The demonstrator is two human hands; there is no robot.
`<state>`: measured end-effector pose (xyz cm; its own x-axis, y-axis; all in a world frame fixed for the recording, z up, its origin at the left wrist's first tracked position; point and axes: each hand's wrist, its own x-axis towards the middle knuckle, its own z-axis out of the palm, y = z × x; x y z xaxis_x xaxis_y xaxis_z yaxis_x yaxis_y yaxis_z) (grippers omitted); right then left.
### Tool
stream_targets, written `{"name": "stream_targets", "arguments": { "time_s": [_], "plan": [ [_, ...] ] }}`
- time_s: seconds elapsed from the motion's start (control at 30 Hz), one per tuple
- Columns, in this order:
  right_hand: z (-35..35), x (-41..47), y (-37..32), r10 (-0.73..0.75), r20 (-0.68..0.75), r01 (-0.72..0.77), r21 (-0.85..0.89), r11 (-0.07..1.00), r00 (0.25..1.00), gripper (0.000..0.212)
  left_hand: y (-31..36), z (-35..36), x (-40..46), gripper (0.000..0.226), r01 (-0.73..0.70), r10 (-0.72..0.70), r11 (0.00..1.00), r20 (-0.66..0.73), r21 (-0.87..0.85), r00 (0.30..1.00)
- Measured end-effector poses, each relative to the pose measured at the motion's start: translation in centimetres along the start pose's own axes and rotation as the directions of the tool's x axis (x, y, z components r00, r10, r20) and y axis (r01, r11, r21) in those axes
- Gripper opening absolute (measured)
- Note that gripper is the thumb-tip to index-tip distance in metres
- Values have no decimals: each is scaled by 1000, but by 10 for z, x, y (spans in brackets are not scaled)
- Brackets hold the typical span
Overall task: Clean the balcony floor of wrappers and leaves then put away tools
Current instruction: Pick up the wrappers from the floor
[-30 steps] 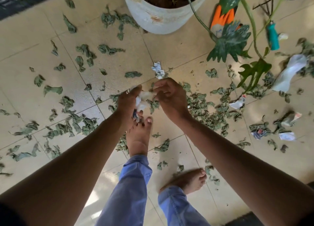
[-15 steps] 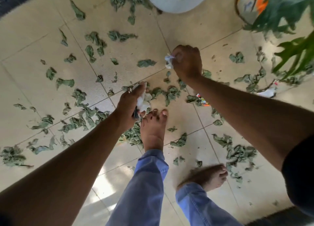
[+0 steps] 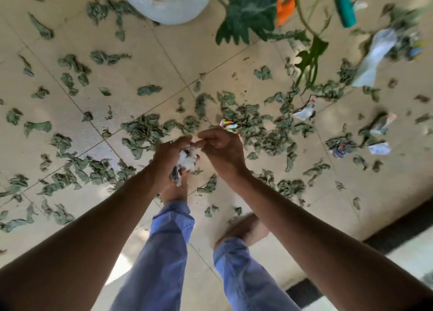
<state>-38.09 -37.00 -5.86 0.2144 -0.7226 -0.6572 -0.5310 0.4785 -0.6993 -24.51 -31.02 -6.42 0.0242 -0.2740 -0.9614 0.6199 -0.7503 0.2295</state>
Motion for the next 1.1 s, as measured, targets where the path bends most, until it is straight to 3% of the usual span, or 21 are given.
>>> {"name": "stream_targets", "arguments": {
  "time_s": [0.07,0.17,0.3,0.47,0.6,0.67,0.77,0.9,1.03,1.1],
  "plan": [
    [-17,7,12,-19,-92,2,-187,982,996,31,-11,2,4,28,3,-2,997,-15,72,1000],
    [-42,34,26,-138,-193,29,-480,877,971,33,-12,7,3,22,-20,32,989,-79,148,996],
    [-52,86,46,-164,-67,69,-709,702,984,40,-17,3,9,21,-7,18,980,-57,199,998],
    [-45,101,56,-206,56,169,-793,585,977,22,-28,-5,11,22,39,-31,980,-43,194,999],
    [-51,74,53,-268,-51,175,-639,749,962,10,-31,-4,-2,21,45,-37,991,-64,129,997],
    [-55,53,45,-275,-69,209,-486,849,959,10,-29,1,-12,34,37,-31,995,-59,95,998],
    [-61,21,12,-117,-46,110,-135,985,992,17,-24,10,-26,50,9,-7,999,-48,49,999],
    [-70,-19,-40,-69,37,62,162,985,997,19,-6,31,-57,30,47,-50,993,-27,-108,998],
    [-71,-56,-86,-109,92,75,317,945,990,15,13,41,-101,58,40,-22,956,66,-289,998],
    [-69,-72,-109,-152,153,87,368,926,977,23,24,42,-128,38,34,25,913,139,-408,990]
  ]
}}
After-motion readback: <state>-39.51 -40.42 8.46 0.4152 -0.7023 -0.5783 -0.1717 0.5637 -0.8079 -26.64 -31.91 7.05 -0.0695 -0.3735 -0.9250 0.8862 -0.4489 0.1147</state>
